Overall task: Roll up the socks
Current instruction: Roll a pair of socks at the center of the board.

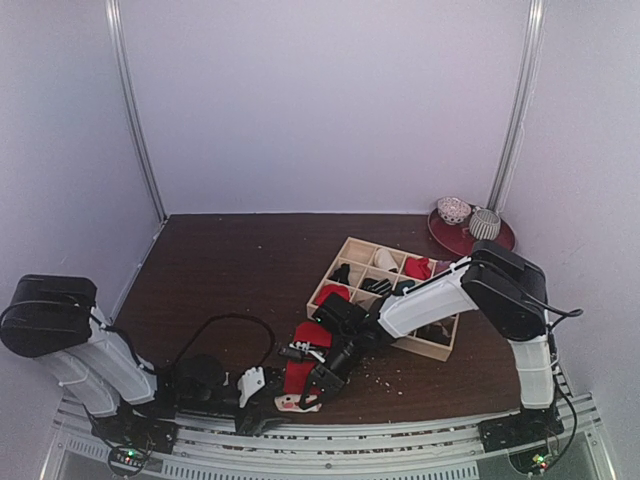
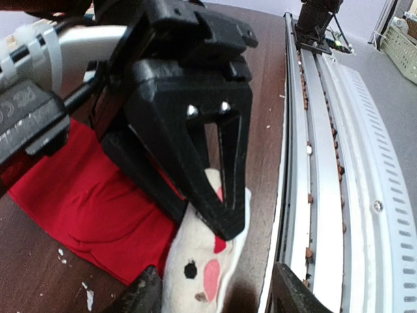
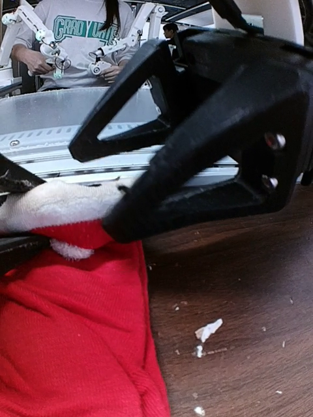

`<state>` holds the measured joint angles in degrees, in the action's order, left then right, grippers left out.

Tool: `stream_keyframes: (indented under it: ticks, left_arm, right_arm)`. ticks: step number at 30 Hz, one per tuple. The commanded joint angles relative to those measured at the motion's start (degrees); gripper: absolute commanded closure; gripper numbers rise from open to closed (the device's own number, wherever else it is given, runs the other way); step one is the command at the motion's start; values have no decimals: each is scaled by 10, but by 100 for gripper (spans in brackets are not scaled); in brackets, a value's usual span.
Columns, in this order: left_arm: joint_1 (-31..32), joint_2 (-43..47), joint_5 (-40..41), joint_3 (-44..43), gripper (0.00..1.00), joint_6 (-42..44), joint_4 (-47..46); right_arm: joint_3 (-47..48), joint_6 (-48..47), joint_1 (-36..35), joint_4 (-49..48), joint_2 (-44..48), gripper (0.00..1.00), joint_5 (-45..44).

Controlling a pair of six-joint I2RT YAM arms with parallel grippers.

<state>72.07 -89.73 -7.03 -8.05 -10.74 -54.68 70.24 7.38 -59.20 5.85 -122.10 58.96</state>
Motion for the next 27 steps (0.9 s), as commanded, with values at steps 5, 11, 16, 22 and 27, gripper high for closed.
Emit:
stream_keyframes:
  ticks: [5,11,16,22,27]
  left_arm:
    - [1,-34,-22,-28,62,7,-56]
    - [2,-97,-46,-40,78,-25,-101]
    - [2,-130,-50,-10,96,-51,-146]
    - [2,-123,-19,-52,100,-59,-43]
    - [1,-131,-4,-75,100,-96,36]
  right_arm:
    - [-17,-7,0,42,-26,79,-36]
    - [-21,-8,0,35,-11,79,-36]
    - [-27,-17,0,32,3,79,-41]
    - [-24,-35,0,39,40,78,-77]
    - [-38,-59,1,26,122,77,-142]
